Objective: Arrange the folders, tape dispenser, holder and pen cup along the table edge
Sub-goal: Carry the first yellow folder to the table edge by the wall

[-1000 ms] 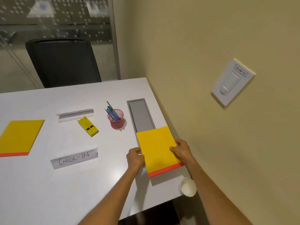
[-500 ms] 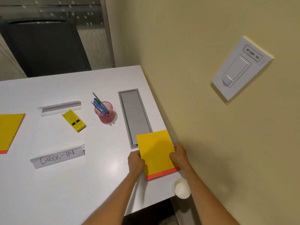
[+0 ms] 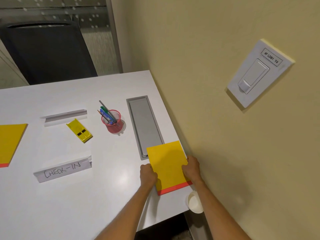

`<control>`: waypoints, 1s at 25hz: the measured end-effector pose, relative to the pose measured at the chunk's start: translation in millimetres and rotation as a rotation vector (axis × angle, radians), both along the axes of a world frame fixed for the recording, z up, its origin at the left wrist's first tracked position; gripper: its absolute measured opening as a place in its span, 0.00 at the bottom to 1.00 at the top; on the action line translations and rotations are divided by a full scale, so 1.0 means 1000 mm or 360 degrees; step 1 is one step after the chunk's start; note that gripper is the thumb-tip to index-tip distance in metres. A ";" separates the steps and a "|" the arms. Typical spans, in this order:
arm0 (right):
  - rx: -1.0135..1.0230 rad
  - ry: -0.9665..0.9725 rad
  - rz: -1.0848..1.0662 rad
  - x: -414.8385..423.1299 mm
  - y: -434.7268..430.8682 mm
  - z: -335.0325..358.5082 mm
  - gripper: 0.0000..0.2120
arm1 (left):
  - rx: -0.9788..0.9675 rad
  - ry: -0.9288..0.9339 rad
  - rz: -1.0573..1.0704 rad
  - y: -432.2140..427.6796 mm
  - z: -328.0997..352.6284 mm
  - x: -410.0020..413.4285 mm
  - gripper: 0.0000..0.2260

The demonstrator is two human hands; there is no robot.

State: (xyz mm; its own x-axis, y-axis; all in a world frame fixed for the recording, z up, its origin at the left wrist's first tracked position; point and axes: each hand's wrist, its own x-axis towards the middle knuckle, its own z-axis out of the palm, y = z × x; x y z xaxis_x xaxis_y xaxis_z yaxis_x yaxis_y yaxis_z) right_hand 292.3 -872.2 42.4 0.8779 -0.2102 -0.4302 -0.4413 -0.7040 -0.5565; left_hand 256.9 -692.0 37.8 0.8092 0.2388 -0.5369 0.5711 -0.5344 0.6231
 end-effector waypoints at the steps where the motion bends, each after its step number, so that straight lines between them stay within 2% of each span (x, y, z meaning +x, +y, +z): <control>1: -0.0022 0.0003 0.0015 0.000 0.000 -0.001 0.10 | 0.0023 -0.0006 -0.0028 -0.001 0.001 0.000 0.19; 4: -0.0066 0.0009 0.0029 0.000 -0.002 -0.003 0.11 | 0.0043 0.0029 -0.0051 0.000 0.003 -0.002 0.16; 7: -0.0112 -0.0053 0.0055 -0.004 0.001 0.001 0.21 | 0.0150 -0.0038 -0.0109 0.005 0.010 -0.008 0.03; 10: -0.0133 -0.0137 0.0156 -0.012 0.010 0.008 0.28 | 0.0384 -0.0206 -0.0341 0.015 0.018 -0.018 0.14; 13: -0.0139 -0.0214 0.0220 -0.019 0.026 0.019 0.29 | 0.0614 -0.0399 -0.0488 0.029 0.031 -0.027 0.22; 19: -0.0370 -0.0517 0.0439 -0.038 0.079 0.050 0.31 | 0.0856 -0.0469 -0.0677 0.074 0.059 -0.040 0.28; 25: -0.0581 -0.0869 0.0548 -0.070 0.153 0.097 0.34 | 0.1048 -0.0840 -0.0699 0.137 0.109 -0.068 0.31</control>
State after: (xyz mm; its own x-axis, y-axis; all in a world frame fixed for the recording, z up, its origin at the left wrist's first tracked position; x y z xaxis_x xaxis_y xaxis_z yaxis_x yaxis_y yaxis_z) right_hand 221.9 -719.1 139.9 0.9889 0.0695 0.1311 0.1105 -0.9348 -0.3377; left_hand 189.0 -555.2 146.4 0.9981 -0.0202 0.0575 -0.0334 -0.9701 0.2405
